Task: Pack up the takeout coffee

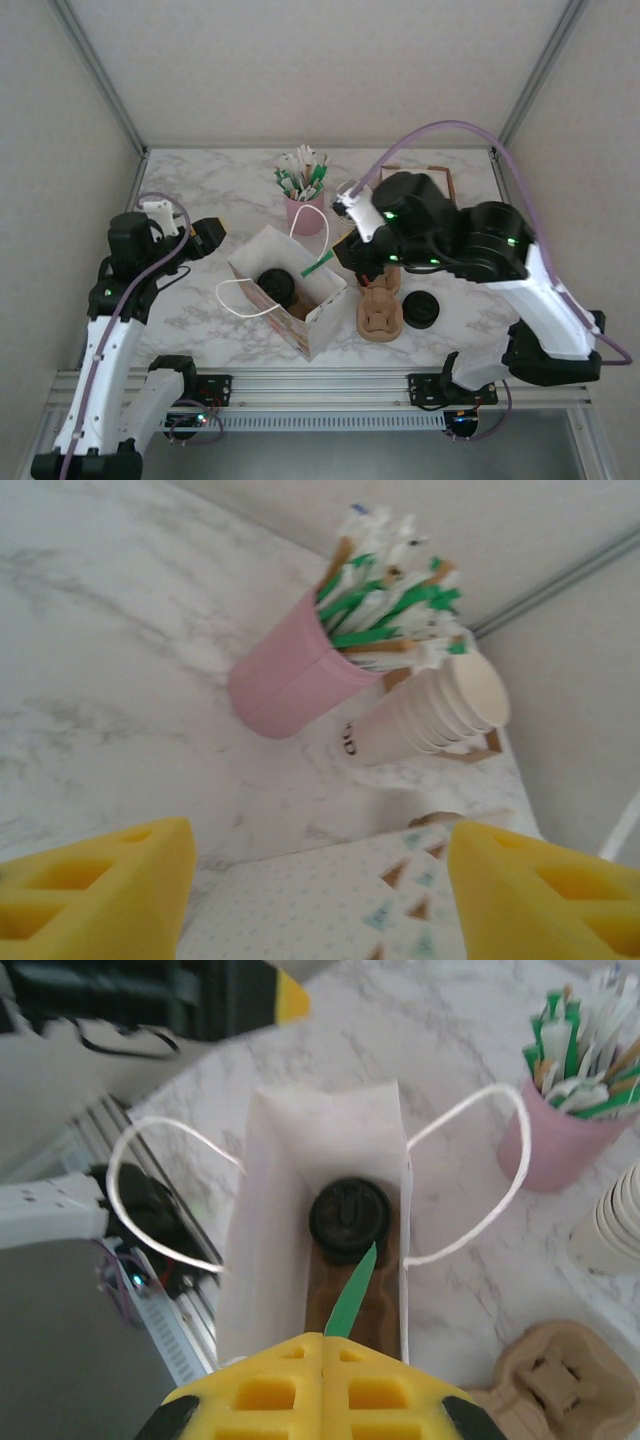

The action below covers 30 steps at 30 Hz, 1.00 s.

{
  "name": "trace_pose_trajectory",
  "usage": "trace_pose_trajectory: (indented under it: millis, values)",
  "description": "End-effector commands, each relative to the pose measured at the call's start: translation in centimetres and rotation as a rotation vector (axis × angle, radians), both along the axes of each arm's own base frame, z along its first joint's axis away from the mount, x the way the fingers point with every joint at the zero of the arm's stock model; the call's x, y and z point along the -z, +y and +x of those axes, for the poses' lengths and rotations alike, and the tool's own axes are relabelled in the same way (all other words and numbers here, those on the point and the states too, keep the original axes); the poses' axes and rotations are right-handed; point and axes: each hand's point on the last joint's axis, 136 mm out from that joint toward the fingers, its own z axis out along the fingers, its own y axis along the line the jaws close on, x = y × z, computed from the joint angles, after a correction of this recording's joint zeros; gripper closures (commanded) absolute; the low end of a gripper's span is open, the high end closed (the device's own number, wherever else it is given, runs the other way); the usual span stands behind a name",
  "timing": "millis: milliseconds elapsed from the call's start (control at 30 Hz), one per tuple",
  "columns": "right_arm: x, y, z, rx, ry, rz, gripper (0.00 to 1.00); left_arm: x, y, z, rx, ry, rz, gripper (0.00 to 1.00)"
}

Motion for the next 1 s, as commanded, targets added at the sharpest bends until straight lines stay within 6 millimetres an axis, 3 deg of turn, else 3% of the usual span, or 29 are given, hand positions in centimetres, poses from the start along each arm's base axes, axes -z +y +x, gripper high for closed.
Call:
trace_pose_trajectory:
  millis: [0,367,567,800,967]
  values:
    - [3.8,0.6,0.2,0.003,0.056,-0.158,1.00,-2.2,-1.3,-0.5,0.085,-0.111,-0.039,0.33]
    - [10.4,3.6,1.5,-0.007,0.134,-0.370,1.00,-1.7,-1.8,-0.3,0.112,-0.073,-0.052,0.35]
    - [12.2,4.3,1.8,-0.001,0.145,-0.387,0.84,-1.3,-1.6,-0.2,0.101,-0.058,-0.046,0.35]
    - [11.2,4.2,2.6,0.035,0.096,-0.364,0.72,-1.2,-1.5,0.0,0.091,-0.050,-0.043,0.34]
    - [7.7,3.2,4.4,0.113,-0.042,-0.270,0.69,-1.0,-1.4,0.0,0.086,-0.043,-0.042,0.34]
